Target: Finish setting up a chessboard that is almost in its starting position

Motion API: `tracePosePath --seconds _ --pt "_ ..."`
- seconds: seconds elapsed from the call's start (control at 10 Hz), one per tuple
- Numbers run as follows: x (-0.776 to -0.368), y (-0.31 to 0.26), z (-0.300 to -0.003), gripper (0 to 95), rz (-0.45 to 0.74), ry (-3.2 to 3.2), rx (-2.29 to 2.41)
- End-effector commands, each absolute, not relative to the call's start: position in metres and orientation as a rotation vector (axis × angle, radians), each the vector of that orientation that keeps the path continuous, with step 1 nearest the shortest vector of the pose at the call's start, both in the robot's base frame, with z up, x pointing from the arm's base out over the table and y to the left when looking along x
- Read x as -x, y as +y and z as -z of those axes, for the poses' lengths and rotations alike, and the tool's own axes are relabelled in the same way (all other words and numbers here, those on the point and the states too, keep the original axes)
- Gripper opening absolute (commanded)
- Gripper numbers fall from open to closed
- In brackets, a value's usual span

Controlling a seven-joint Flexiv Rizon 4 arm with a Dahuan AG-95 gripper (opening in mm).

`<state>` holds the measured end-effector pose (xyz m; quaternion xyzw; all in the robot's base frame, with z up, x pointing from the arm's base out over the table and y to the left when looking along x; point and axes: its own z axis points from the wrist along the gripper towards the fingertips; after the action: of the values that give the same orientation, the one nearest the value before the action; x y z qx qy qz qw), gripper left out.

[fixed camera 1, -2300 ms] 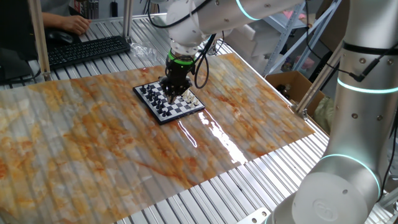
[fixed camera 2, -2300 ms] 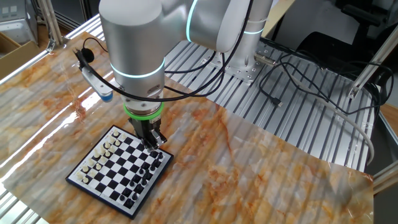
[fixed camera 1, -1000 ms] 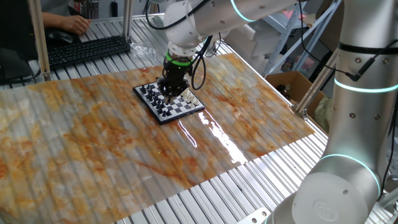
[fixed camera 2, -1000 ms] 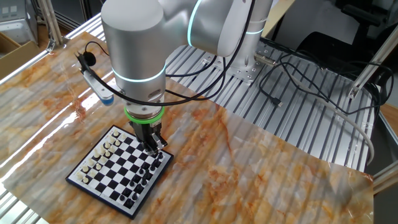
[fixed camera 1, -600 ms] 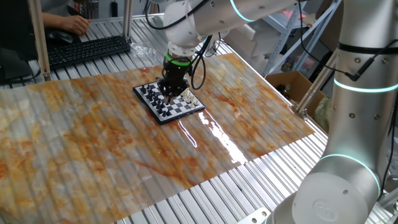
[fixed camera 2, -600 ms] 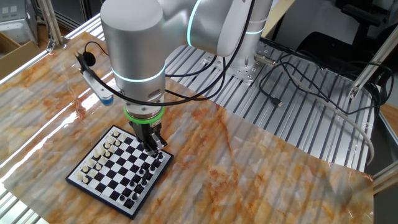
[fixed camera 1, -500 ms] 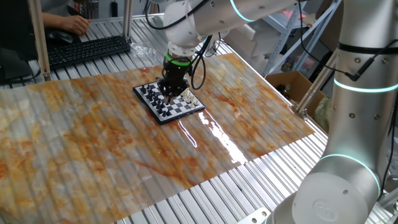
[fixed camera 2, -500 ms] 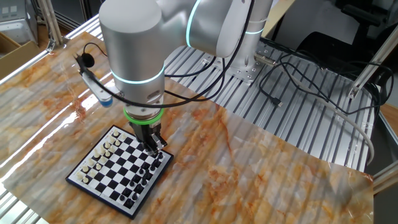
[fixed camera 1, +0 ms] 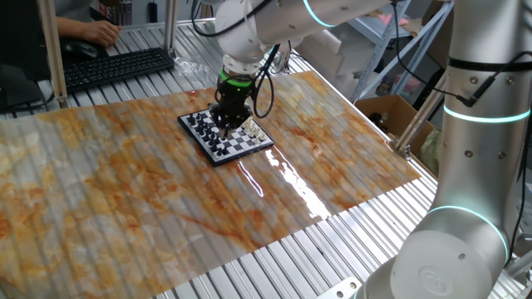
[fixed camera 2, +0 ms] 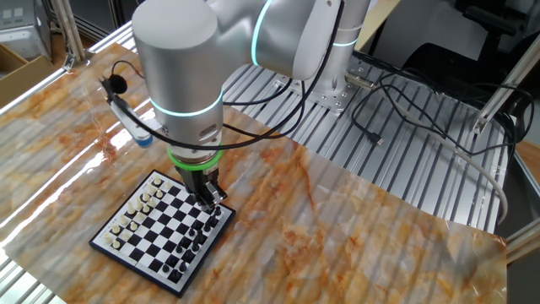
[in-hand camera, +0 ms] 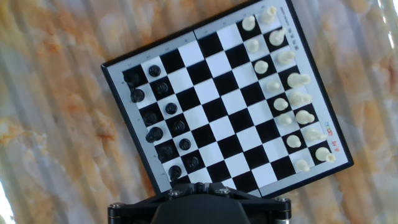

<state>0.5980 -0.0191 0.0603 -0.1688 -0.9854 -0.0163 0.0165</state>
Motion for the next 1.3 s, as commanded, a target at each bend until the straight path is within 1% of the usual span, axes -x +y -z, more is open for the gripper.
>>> tracePosePath --seconds 0.1,1.3 --pt "-0.6013 -0.0191 -0.0592 0.0 0.046 -3.046 0.535" --pt "-0.6015 -0.0193 -0.0593 0.0 0.052 -3.057 0.503"
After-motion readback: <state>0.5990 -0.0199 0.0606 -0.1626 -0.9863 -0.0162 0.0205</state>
